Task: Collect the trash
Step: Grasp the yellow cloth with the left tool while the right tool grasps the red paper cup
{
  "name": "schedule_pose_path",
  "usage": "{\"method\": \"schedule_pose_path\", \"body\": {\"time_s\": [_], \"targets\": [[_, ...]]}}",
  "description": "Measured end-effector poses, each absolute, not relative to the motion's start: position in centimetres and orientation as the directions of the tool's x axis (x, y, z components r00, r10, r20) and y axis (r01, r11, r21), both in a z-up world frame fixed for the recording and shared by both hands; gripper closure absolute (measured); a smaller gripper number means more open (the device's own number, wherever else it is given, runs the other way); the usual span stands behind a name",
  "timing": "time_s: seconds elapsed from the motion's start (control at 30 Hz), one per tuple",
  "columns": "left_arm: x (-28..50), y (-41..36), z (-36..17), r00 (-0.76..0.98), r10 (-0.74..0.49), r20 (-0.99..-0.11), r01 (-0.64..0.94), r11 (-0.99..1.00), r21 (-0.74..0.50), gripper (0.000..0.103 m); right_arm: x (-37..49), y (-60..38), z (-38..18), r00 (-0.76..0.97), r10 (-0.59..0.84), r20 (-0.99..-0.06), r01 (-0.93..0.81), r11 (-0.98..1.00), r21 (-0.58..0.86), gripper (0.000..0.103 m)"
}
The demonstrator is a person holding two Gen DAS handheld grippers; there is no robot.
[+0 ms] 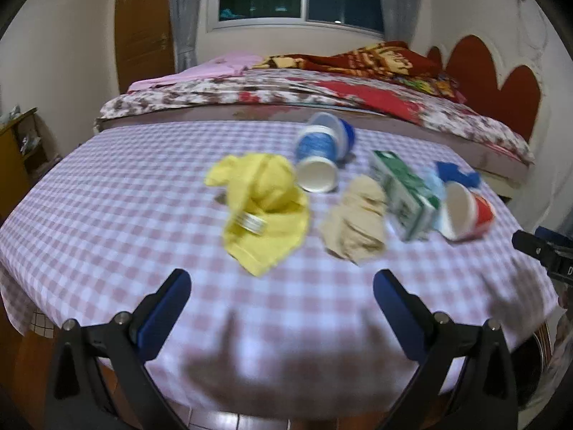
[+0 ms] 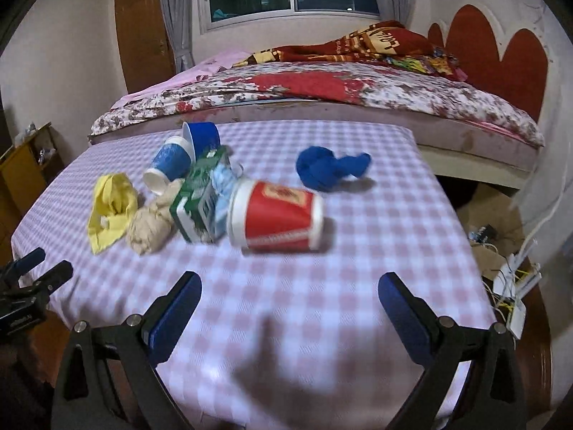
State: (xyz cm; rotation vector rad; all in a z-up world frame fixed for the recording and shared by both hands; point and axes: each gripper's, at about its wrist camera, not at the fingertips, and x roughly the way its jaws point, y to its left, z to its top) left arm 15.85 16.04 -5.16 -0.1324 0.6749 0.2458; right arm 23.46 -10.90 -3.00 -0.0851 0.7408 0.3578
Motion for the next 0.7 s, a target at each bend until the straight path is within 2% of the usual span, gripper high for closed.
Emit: {"method": "schedule_pose_path", "body": {"time_s": [0.4,0.57,0.67,0.7], "targets": [[23.3,20.1,-5.9,0.742,0.189,-0.643,-0.296,0.953,-0.062,0.005,30.0,-8.1,-5.6,0.634,0.275,-0.722,-0.325,0.943,0.074,0.003],[25.6,20.7,-6.8,0.725,0.180,-0.665,-0.297,0.952,-0.067,0.007,30.8,-7.9,-6.3,0.623,0.286,-0.728,-0.334,0.939,0.082,0.017],[26.8,21.0,-7.5,0.704,0.174,-0.688,-0.296,0.953,-0.062,0.015,31.2,-8.0,-6.4,0.627,0.281,-0.727,-0.334,0.940,0.076,0.018],[27.2,21.3,-7.7,0.702,0.159,-0.695,-0.290,0.954,-0.074,0.026,31.3,-8.0,-6.5,0.628,0.282,-0.726,-0.336,0.939,0.075,0.018]]}}
